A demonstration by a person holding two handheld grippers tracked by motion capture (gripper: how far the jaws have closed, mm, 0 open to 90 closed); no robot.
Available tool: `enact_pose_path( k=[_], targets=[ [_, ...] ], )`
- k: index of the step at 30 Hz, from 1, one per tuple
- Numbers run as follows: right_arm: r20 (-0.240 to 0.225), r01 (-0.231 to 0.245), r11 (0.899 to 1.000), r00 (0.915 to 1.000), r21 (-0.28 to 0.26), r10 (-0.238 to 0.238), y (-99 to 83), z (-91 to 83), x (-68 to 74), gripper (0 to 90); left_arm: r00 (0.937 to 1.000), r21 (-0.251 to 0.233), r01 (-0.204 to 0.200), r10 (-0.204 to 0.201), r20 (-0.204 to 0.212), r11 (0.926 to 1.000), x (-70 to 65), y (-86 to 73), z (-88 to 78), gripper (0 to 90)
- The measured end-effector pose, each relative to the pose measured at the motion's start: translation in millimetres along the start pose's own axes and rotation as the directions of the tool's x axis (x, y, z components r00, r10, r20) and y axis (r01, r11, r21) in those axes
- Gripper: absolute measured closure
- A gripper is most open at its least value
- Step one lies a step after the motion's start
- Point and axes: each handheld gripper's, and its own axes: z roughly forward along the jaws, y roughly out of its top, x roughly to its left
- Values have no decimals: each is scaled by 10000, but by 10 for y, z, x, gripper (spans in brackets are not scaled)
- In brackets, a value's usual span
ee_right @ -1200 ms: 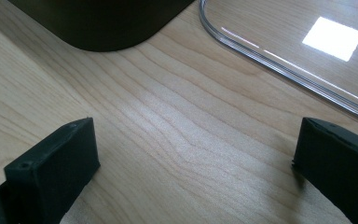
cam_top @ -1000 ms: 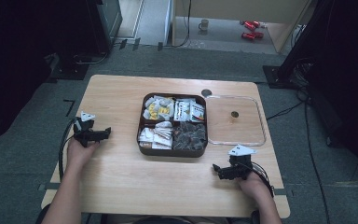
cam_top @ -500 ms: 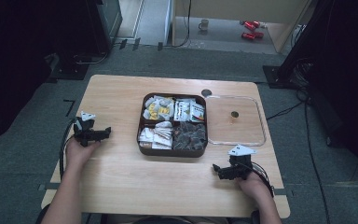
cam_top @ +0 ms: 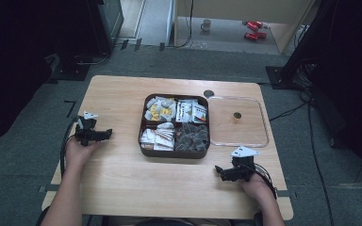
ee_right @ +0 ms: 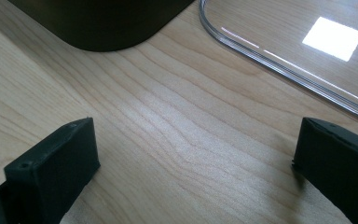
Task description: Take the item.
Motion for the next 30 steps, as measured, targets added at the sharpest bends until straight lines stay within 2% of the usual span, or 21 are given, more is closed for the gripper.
enact_pose_path(
  k=[6, 9, 12, 20, 24, 30],
  targets=[
    [-1, -3, 10000, 10000, 1, 3, 0, 0, 0, 0, 9998, -23, -197, 197, 41, 9998, -27, 35, -30, 164],
    [1, -1, 10000, 10000, 1, 1, 0, 0, 0, 0, 9995, -84, -252, 253, 175, 9996, -34, 43, -47, 235],
    [0, -2, 10000, 10000, 2, 2, 0, 0, 0, 0, 9992, -171, -344, 347, 177, 9993, -50, 59, -72, 234],
    [2, 2, 10000, 10000, 0, -2, 0, 0, 0, 0, 9978, -274, -354, 369, 548, 9990, -105, 122, -135, 236],
    [2, 2, 10000, 10000, 2, -2, 0, 0, 0, 0, 9972, -204, -367, 380, 649, 9991, -159, 163, -163, 245],
    [1, 2, 10000, 10000, 1, -2, 0, 0, 0, 0, 9946, -360, -468, 499, 908, 9983, -237, 226, -215, 247]
  ],
)
